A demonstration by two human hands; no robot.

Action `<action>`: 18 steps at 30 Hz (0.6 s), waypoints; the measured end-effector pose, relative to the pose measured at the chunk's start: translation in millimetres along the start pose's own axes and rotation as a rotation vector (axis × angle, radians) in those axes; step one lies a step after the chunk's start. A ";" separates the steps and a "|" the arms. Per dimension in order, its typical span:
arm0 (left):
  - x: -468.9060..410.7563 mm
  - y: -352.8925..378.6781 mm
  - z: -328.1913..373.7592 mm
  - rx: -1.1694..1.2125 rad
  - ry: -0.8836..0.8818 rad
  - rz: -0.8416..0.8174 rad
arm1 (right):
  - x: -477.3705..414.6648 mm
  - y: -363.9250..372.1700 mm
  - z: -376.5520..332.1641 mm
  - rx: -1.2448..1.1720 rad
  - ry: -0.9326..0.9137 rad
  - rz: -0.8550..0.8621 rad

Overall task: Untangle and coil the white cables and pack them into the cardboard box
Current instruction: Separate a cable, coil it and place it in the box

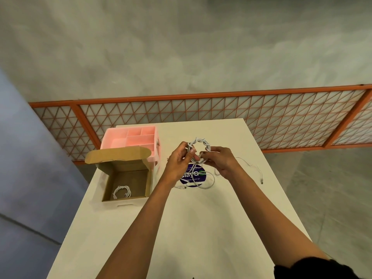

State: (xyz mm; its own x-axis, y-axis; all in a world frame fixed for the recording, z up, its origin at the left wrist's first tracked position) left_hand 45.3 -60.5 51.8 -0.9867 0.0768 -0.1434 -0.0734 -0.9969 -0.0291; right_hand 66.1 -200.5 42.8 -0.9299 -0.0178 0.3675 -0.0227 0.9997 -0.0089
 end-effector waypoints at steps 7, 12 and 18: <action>-1.1 -8.9 -8.8 0.098 -0.063 0.113 | 5.2 5.2 -6.9 -0.112 -0.114 -0.050; 0.6 -15.4 -15.6 0.257 -0.105 0.142 | 4.4 11.5 -6.6 -0.113 -0.140 -0.200; 0.7 -10.9 -16.3 0.341 -0.144 0.094 | 6.0 17.1 -3.5 -0.275 -0.118 -0.320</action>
State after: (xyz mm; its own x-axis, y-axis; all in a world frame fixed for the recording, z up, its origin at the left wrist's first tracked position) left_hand 47.7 -49.2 35.9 -0.9999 0.0060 0.0112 -0.0022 -0.9502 0.3116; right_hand 61.4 -183.4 48.1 -0.9280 -0.3131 0.2021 -0.2327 0.9105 0.3418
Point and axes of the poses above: each hand's wrist, its own x-axis away from the middle knuckle, its own y-axis out of the palm, z = x × y, the point moved 6 cm from there along -x, towards the middle knuckle, and after that the axes turned 9 degrees about x, right-handed, at the moved point
